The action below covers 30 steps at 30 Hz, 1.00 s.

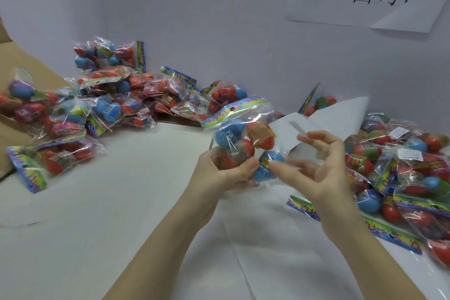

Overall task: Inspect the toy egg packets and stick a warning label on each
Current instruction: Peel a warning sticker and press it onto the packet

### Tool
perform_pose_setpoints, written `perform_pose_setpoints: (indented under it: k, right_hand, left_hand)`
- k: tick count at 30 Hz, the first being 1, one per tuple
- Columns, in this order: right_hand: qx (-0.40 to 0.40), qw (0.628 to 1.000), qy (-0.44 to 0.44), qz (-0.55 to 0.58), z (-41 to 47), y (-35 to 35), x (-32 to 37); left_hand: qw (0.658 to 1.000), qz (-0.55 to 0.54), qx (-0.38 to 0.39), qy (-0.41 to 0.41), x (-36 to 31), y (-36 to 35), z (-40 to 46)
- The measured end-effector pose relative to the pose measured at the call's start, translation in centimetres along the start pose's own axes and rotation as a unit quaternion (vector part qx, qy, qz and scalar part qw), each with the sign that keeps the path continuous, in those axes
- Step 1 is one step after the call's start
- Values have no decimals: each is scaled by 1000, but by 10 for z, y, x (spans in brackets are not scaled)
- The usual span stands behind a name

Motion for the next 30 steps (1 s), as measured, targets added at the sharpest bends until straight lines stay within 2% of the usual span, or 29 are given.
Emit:
perform_pose_setpoints:
  k: [4,7,9,13,23,27,30]
  right_hand:
    - [44,999,-16,-6,-3,-11,-5]
    - [45,998,-6,38,-2,-8,-3]
    - [37,999,9,36,-2,-6,-1]
    - [40,998,28,29,-3,-9,0]
    - [71,993,60,68,-6,-16,6]
    - [53,994,67,63,-7,-16,4]
    - [34,996,60,57,-6,-11,5]
  left_hand:
    - [998,-12,43,43,8,-12,-5]
    - [991,-92,66,76,9,-16,-5]
    - [992,-88,37,76,8,-13,-3]
    - [999,11,-26,28,6,-5,0]
    - [994,7,-108,-20,3,3,0]
    - [999,8,-47,-15,2,-6,-2]
    - [1000,-13,-5,19,5,-12,-4]
Point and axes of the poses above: each hand's wrist, its own z-axis towards the middle knuckle, its own y-axis out of the back of the hand, x = y × z, the point moved 6 cm from there along z, towards the middle knuckle, and after that the axes turned 9 degrees about -z, right-handed, at the moved point
